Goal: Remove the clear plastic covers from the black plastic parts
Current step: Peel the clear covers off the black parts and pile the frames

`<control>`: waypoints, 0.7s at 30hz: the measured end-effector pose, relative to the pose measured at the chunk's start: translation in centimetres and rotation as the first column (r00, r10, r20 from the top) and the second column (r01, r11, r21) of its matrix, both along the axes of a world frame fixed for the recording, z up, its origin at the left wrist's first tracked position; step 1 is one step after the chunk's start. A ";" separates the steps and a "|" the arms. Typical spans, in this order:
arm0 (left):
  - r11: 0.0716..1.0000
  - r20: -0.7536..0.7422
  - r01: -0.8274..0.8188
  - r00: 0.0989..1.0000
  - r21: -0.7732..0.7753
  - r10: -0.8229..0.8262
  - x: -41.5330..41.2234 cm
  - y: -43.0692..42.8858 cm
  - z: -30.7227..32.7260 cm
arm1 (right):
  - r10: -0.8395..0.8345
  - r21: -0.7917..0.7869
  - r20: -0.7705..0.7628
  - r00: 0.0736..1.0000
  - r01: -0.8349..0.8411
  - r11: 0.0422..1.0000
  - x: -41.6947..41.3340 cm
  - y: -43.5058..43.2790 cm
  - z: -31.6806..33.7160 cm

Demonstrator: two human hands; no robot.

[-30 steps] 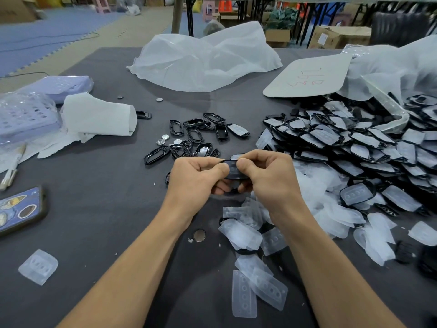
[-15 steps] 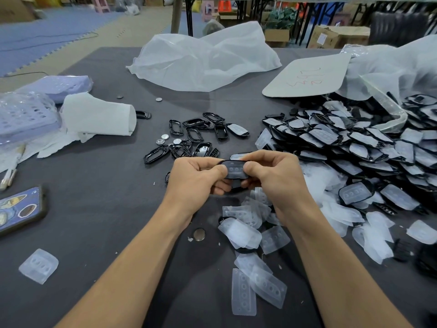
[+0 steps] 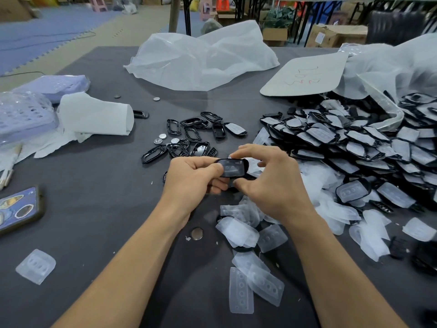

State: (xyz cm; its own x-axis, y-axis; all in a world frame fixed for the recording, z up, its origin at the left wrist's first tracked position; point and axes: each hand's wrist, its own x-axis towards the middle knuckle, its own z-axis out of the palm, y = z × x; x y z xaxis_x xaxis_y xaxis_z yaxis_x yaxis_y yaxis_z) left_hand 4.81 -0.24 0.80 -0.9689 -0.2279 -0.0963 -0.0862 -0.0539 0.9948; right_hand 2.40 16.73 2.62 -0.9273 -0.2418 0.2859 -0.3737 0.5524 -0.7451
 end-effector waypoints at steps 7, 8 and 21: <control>0.996 -0.048 -0.094 0.994 -0.007 0.093 0.2 -0.5 0.2 | -0.093 0.099 -0.065 0.994 0.100 0.990 -0.9 1.8 1.5; 0.990 -0.070 -0.139 0.988 -0.027 0.137 0.2 -0.9 0.2 | -0.146 0.109 -0.071 0.987 0.153 0.982 -1.5 2.8 2.1; 0.546 -0.102 -0.080 0.995 -0.834 -0.011 -1.3 -2.8 -0.8 | -0.284 0.429 0.001 0.959 0.256 0.866 -5.7 2.5 4.4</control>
State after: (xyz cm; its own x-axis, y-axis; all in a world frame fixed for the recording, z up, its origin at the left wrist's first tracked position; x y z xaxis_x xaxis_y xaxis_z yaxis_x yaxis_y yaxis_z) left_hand 3.50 -2.99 -0.01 -0.9519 -0.1947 0.2367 -0.0171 0.8047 0.5934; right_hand -3.33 19.20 6.97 -0.9862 -0.0633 0.1530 -0.1249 0.8911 -0.4362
